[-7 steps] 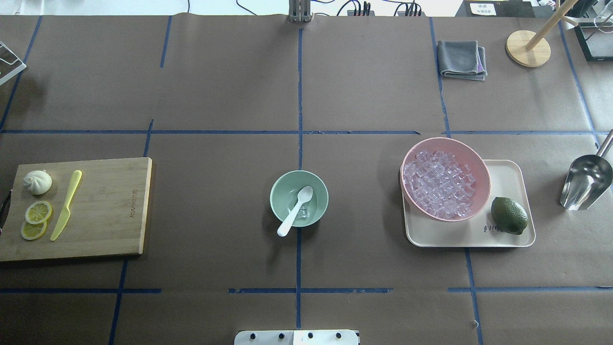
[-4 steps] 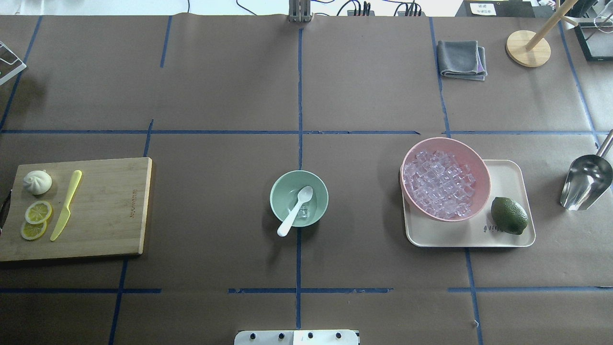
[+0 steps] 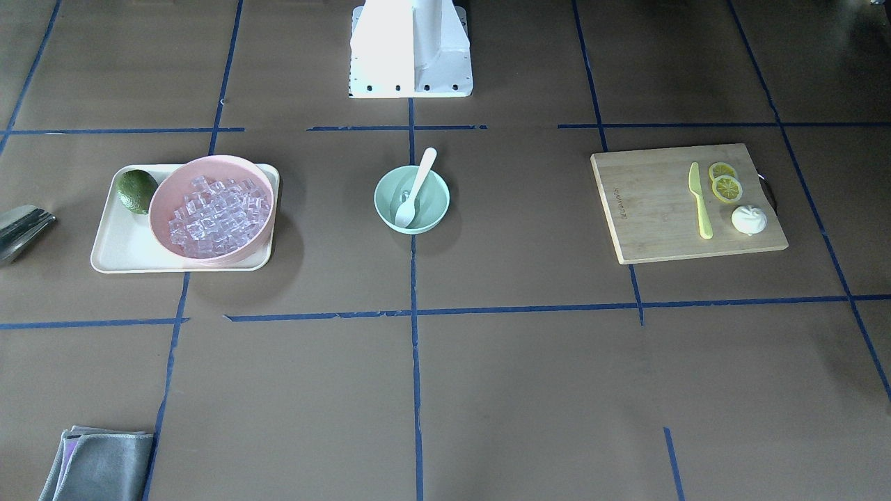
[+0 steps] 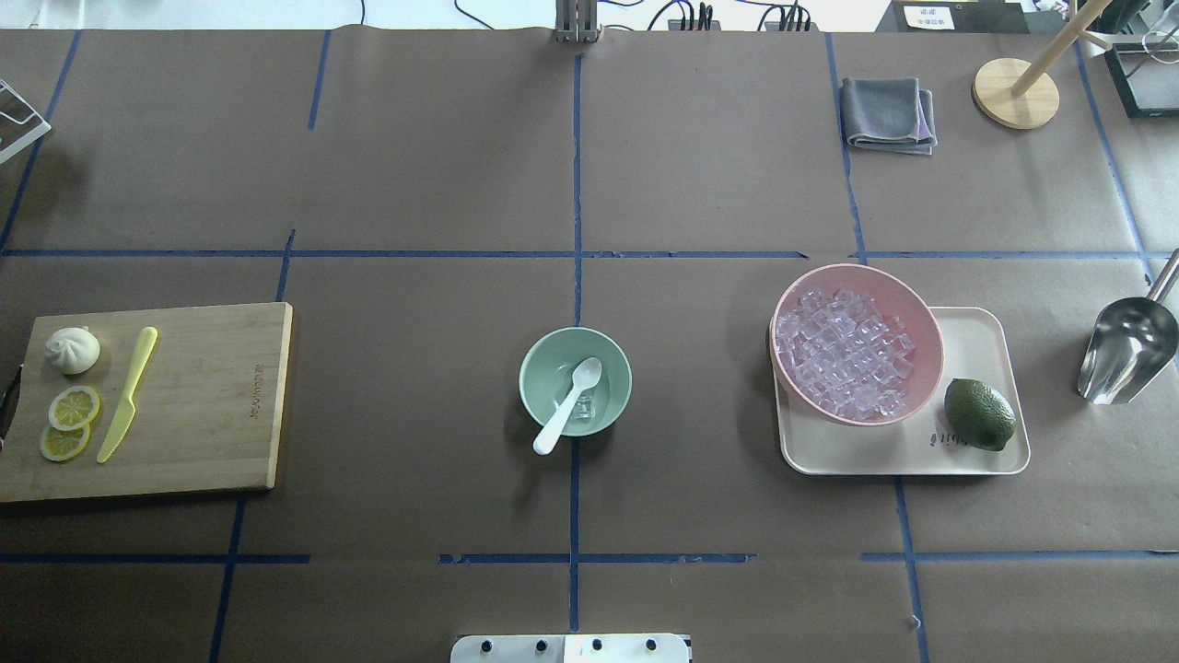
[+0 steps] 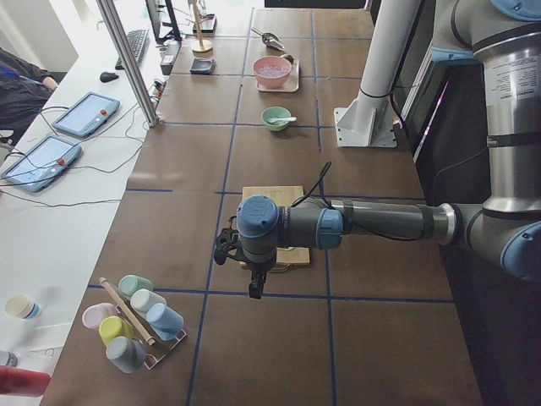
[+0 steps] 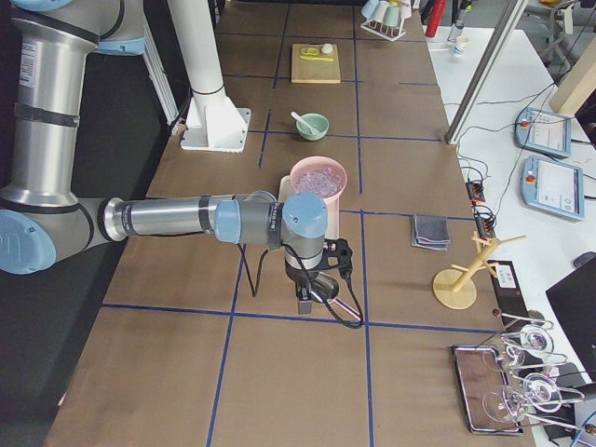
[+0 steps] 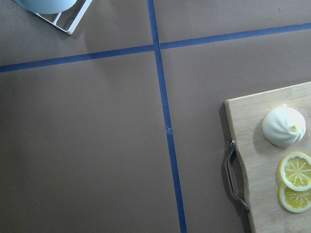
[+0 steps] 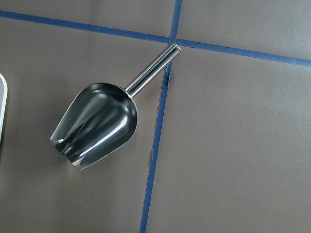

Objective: Put spoon and ice into bowl

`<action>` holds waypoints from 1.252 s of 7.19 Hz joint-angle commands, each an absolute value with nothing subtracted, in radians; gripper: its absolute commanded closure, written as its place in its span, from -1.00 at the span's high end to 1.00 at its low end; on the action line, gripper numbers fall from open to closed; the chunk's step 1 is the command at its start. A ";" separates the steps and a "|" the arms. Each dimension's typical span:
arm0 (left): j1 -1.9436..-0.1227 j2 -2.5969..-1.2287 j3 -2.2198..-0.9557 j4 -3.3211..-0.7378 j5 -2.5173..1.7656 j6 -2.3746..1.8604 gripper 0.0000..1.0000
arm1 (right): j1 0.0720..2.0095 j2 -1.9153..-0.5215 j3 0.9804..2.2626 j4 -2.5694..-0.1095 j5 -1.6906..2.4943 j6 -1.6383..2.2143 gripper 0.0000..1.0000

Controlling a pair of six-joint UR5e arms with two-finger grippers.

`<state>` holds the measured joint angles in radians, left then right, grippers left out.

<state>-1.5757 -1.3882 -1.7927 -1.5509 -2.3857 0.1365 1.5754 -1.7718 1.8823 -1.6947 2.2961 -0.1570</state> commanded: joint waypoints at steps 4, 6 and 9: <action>-1.575 -1.390 -1.784 -1.551 -2.390 0.138 1.00 | 1.574 -1.773 1.879 -1.695 2.296 -0.141 0.99; -1.575 -1.391 -1.784 -1.551 -2.388 0.138 1.00 | 1.574 -1.773 1.872 -1.695 2.301 -0.143 0.99; -1.575 -1.393 -1.784 -1.551 -2.388 0.137 1.00 | 1.574 -1.773 1.871 -1.695 2.301 -0.143 0.99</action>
